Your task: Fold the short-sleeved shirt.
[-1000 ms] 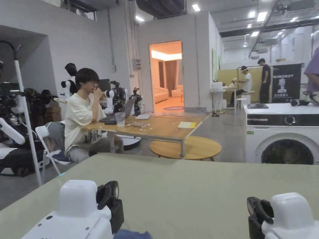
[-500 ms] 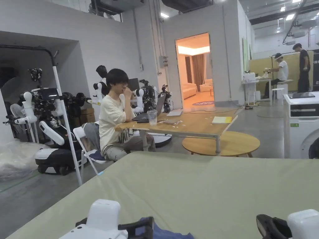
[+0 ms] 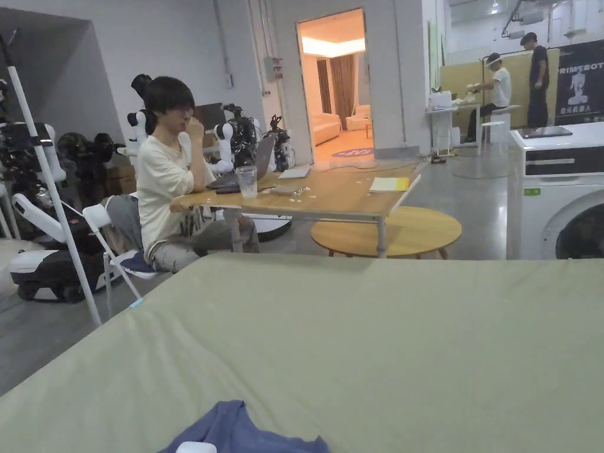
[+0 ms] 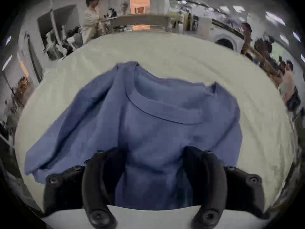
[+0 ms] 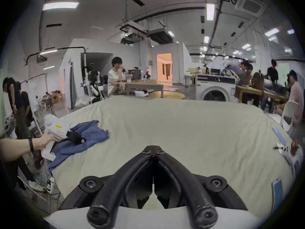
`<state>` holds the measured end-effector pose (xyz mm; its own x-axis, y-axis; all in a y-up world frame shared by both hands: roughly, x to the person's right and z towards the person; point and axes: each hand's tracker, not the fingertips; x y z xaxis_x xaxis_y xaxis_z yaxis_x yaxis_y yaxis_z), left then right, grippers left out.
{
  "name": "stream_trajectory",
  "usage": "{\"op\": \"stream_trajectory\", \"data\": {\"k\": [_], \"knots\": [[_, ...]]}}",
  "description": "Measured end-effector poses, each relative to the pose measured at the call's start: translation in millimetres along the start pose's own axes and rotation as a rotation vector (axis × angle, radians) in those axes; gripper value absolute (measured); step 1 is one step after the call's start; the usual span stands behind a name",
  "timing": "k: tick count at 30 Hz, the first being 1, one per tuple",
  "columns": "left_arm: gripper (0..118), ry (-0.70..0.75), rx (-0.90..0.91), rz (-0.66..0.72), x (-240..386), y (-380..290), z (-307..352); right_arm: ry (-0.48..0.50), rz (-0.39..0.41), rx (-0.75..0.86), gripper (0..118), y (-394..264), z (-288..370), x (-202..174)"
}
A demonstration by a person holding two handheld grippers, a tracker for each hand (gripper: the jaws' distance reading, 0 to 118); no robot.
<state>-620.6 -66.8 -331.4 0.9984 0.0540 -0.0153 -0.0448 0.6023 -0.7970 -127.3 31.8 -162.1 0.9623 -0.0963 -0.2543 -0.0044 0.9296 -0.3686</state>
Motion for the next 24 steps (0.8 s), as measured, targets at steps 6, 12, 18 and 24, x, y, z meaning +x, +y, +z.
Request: {"op": "stream_trajectory", "data": {"k": [6, 12, 18, 24], "knots": [[0, 0.055, -0.032, -0.098, 16.2, -3.3, 4.6, -0.002, -0.119, -0.016, 0, -10.5, -6.2, 21.4], [0, 0.021, 0.177, 0.003, 9.6, 30.8, 76.9, 0.013, -0.044, 0.016, 0, -0.4, 23.0, 19.4], [0, 0.083, 0.521, -0.045, 14.1, 148.0, 243.2, 0.028, -0.085, 0.063, 0, 5.4, 57.8, 23.2], [0, 0.130, 0.664, -0.284, 100.8, 219.3, 323.4, 0.011, -0.094, 0.101, 0, 5.6, 89.3, 38.2]]}}
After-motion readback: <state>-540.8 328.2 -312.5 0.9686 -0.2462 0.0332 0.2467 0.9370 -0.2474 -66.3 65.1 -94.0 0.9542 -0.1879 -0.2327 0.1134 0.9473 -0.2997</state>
